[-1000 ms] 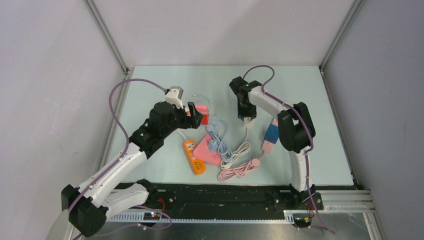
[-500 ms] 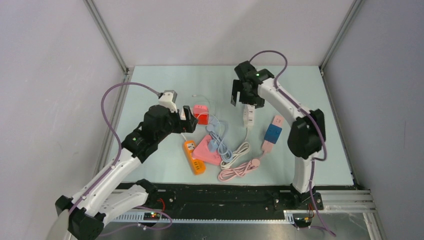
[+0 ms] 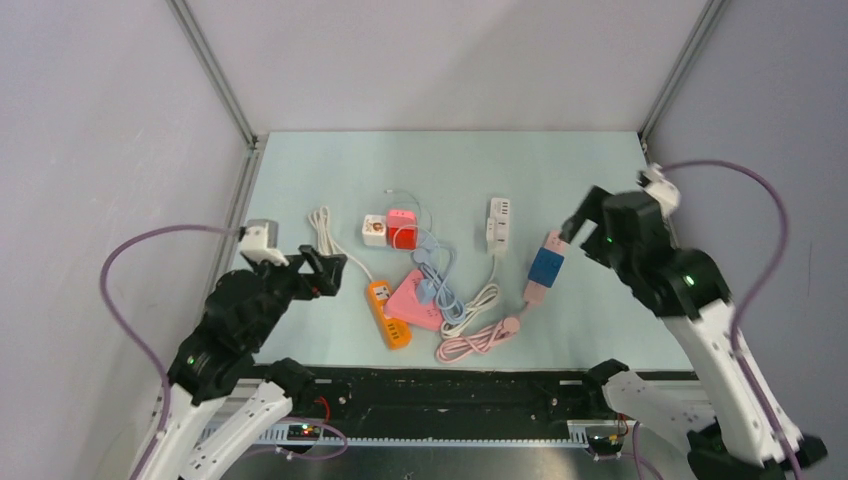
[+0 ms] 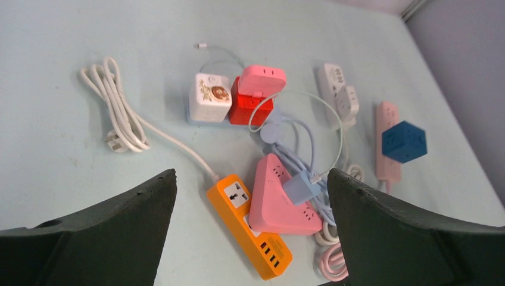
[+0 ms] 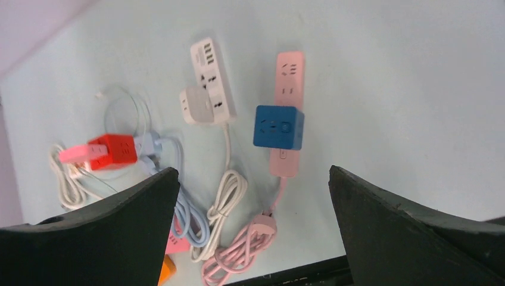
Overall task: Insert the plug
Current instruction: Reset both arms
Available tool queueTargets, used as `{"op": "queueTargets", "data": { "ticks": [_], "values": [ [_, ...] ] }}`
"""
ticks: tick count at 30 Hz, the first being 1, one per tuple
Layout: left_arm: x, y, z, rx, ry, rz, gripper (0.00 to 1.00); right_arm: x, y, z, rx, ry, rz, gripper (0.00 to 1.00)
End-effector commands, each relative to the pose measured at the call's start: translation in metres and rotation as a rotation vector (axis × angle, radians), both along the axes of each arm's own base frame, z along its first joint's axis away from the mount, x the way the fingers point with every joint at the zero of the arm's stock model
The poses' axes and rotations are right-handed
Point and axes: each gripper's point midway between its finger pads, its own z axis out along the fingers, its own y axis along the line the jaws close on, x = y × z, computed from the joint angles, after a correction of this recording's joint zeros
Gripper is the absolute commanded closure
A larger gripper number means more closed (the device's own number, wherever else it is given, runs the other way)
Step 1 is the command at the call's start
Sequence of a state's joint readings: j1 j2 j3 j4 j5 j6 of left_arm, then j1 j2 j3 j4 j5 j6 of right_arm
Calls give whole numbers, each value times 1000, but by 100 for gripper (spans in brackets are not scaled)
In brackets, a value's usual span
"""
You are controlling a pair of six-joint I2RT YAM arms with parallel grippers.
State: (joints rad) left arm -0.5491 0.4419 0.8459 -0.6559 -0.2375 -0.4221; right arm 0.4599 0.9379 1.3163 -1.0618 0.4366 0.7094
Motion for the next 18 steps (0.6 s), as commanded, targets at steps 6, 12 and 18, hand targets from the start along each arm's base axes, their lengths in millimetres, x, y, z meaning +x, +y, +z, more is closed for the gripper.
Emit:
{"op": "queueTargets", "data": {
  "ticks": [6,12,18],
  "values": [
    [-32,47,9,-114,-112,159,0,-59,-65,13,133,-204,-297,1],
    [-45,53,17,-169,-158,157,0,-64,-72,15,162,-239,-337,1],
    [-47,54,20,-145,-160,145,0,-62,-71,14,161,-244,-333,1]
  ]
}}
